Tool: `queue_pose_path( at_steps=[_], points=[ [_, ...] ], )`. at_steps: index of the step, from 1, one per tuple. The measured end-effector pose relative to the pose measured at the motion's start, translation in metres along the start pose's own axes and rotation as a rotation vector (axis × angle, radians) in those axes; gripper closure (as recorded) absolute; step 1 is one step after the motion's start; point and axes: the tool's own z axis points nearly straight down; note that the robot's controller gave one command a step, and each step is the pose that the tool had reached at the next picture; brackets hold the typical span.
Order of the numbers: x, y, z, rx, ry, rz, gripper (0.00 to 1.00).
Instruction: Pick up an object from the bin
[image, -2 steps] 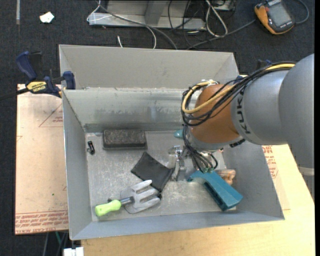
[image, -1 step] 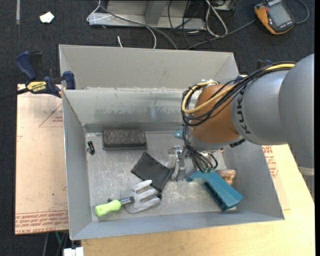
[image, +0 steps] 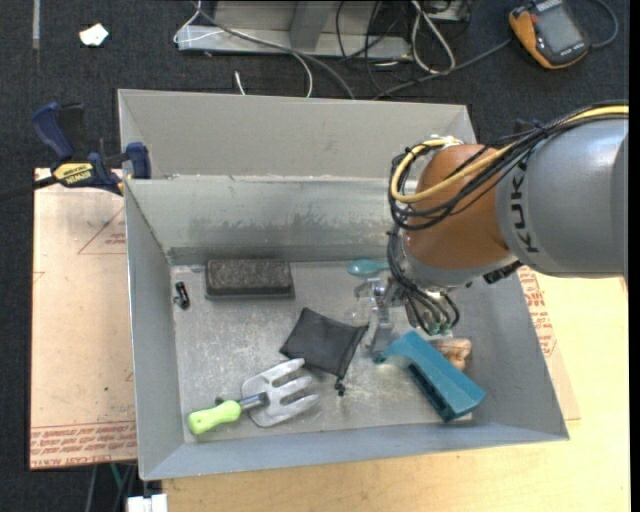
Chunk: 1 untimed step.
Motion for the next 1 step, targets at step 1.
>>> queue_pose_path(
  at_steps=[1],
  points=[
    [-0.0092, 0.0005, -0.0758, 0.0, -0.001, 0.0, 1.0]
  ],
)
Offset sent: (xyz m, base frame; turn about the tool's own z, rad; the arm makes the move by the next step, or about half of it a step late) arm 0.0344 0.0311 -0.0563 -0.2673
